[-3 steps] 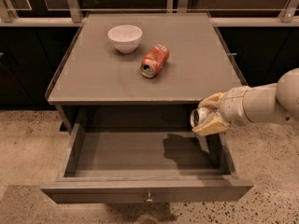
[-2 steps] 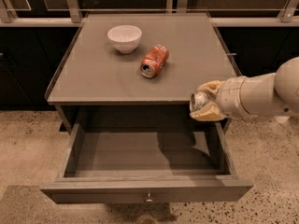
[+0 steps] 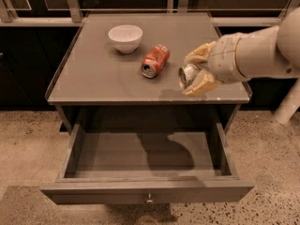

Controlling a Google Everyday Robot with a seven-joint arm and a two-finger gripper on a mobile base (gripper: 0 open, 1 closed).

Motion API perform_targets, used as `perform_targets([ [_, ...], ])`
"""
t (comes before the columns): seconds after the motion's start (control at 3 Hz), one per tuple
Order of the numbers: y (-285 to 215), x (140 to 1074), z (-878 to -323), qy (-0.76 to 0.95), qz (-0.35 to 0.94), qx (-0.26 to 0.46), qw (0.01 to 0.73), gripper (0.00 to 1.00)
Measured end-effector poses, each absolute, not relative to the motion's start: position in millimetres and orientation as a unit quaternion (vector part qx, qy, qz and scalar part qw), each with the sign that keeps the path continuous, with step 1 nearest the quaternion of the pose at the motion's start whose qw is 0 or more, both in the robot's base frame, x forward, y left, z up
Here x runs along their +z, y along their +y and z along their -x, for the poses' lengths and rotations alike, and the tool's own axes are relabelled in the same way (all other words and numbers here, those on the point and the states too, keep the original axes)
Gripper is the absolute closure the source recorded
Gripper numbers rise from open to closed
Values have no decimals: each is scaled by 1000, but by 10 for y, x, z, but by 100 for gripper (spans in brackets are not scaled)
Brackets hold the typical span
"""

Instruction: Pick 7up can from top drawer and place on counter

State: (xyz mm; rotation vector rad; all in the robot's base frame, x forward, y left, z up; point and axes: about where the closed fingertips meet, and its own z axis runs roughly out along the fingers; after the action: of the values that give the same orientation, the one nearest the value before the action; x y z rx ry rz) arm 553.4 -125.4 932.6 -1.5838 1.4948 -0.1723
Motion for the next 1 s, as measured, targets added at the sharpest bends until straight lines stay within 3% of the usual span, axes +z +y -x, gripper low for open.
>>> perform_targets([
  [0.33, -1059, 9379, -5779, 580, 666, -49, 468, 100],
  [1.0, -818, 8586, -6594, 591, 664, 42, 456, 100],
])
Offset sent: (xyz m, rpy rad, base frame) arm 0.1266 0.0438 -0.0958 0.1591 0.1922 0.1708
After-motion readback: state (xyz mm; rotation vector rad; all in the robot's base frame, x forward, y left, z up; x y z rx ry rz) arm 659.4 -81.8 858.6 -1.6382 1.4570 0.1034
